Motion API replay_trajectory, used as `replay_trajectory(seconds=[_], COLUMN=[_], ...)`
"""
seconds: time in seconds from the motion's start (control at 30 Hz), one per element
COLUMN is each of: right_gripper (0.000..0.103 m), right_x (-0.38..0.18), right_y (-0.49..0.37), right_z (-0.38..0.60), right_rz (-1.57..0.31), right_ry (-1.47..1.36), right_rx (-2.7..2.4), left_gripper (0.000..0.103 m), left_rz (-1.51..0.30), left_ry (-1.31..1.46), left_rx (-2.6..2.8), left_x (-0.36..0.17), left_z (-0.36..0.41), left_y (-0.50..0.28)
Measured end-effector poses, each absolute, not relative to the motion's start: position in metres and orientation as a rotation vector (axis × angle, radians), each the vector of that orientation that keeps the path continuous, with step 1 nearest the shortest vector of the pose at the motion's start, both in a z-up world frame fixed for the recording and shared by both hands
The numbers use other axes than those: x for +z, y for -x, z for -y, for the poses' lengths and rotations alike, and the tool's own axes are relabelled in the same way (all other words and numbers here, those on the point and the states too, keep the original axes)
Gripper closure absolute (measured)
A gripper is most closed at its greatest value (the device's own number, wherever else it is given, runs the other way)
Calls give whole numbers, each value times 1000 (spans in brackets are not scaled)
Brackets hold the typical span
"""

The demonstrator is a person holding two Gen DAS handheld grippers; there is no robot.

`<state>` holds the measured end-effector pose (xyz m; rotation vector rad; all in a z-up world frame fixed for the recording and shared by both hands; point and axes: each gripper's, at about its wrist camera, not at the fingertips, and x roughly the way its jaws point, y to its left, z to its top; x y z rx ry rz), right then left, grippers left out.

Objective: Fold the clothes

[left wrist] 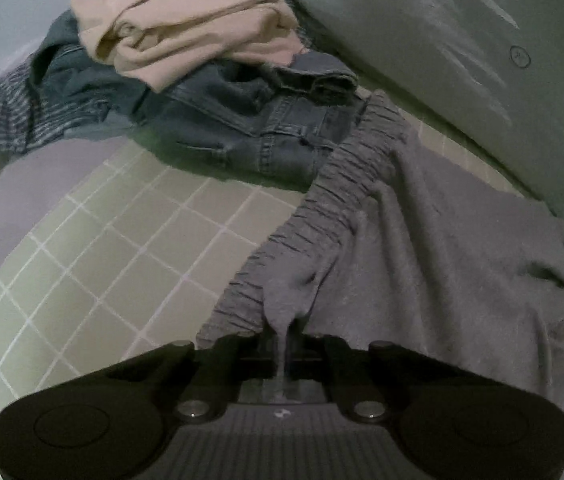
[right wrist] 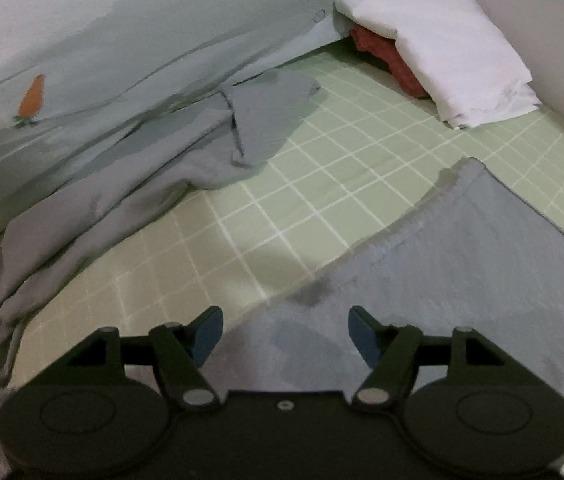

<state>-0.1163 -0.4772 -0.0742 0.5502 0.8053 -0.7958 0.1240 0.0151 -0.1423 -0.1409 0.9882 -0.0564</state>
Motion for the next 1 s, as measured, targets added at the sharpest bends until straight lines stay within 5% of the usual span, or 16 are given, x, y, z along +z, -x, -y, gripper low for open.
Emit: replay_trajectory(seconds=[0.33,0.4,0.47,0.57,0.73,1.0], right_gripper=[31,29,23,0,0,0], right_x=[-84,-86,-87,-82,-67,-49], right_y=[143,147,150,154,154,108], right_z=[465,467,470,479,515,569], right_rz=[-827,-833,-836,-810,-757,-730], right_ry=[-558,-558,-538,-476,-429,-241], right_rx=[-758,-749,-737,-719,-658,-628], left_gripper=[98,87,61,22,10,10], left_rz=[-966,-984,-988,-936,-869,-830], left_ry=[190,234,246,238,205,283], left_rx=[205,243,267,261,151,-79], left_x=[-134,-132,-126,-110,-90,-66], left_z=[-99,-104,-99,-75,-1,114], left_y=[-67,-57,-47,-38,-45,-74])
